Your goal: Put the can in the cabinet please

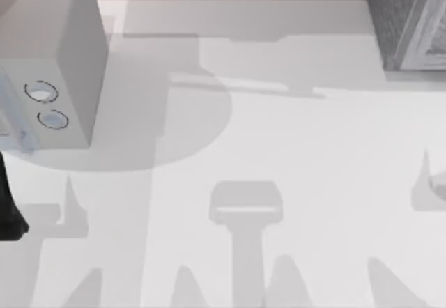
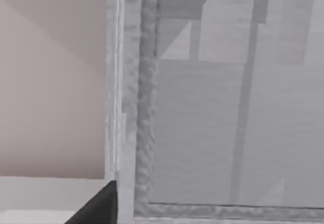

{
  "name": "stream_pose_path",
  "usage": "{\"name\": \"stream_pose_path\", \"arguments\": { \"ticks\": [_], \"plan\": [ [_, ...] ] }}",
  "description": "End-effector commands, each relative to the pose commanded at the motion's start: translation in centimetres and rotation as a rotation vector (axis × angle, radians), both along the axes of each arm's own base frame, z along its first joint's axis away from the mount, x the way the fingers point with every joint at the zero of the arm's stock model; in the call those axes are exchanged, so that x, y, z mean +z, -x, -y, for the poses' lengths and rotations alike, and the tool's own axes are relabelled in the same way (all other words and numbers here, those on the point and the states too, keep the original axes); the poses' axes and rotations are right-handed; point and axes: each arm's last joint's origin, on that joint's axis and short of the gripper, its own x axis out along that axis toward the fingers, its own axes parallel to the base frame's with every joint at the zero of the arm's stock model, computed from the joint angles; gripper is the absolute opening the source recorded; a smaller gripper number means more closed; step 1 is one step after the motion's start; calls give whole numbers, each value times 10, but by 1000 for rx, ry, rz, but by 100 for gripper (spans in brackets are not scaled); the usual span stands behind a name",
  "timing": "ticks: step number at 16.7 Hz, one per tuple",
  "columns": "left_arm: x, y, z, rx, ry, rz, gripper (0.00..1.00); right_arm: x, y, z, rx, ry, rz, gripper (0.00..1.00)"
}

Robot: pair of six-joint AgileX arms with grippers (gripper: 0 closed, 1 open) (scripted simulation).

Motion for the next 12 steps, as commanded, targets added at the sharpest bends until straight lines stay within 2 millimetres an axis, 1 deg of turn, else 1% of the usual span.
{"name": "stream_pose_path", "arguments": {
  "ticks": [3, 6, 10, 12],
  "plan": [
    [0, 0, 0, 0, 0, 0, 100, -13, -15, 2, 20, 3, -69, 100],
    [0, 0, 0, 0, 0, 0, 100, -33, -28, 6, 31, -10, -167, 100],
    [0, 0, 0, 0, 0, 0, 100, -64, -37, 12, 32, -41, -303, 100],
    [0, 0, 0, 0, 0, 0, 100, -76, -40, 15, 29, -53, -350, 100]
  ]
}}
